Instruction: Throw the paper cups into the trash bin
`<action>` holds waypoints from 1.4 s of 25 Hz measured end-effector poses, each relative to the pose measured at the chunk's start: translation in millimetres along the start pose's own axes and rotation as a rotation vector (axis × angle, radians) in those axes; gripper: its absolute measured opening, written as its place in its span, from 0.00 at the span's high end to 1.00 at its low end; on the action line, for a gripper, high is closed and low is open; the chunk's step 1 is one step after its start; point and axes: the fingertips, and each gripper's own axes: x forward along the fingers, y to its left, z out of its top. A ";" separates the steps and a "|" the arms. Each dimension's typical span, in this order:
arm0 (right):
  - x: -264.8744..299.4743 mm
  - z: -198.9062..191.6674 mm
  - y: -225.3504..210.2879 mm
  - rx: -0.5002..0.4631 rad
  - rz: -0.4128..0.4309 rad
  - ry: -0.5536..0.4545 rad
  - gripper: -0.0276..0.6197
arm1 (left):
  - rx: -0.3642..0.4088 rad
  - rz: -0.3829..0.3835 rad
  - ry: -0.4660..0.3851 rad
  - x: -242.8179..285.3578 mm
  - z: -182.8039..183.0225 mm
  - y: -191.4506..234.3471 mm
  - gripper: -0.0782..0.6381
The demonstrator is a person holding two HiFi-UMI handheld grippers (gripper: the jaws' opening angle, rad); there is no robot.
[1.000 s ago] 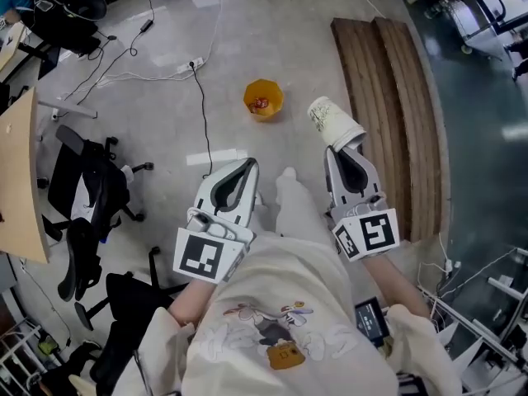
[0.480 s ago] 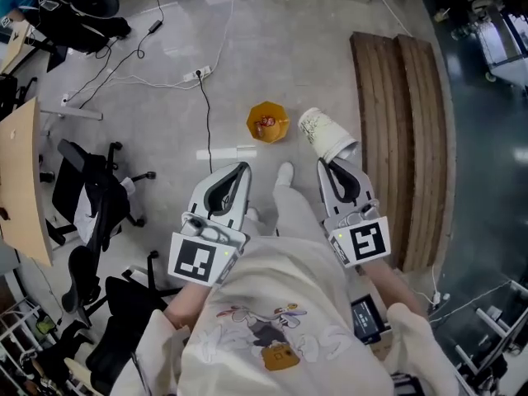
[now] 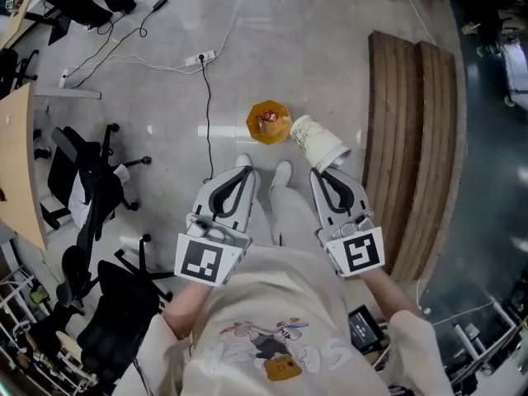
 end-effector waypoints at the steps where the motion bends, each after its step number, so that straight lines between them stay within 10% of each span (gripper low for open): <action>1: 9.1 -5.7 -1.5 0.002 0.004 0.010 0.92 | -0.012 -0.002 0.004 9.2 -4.8 6.2 0.88; 35: 246.3 -348.8 -35.4 0.039 0.044 0.360 0.92 | -0.112 0.014 0.238 206.6 -332.5 158.3 0.88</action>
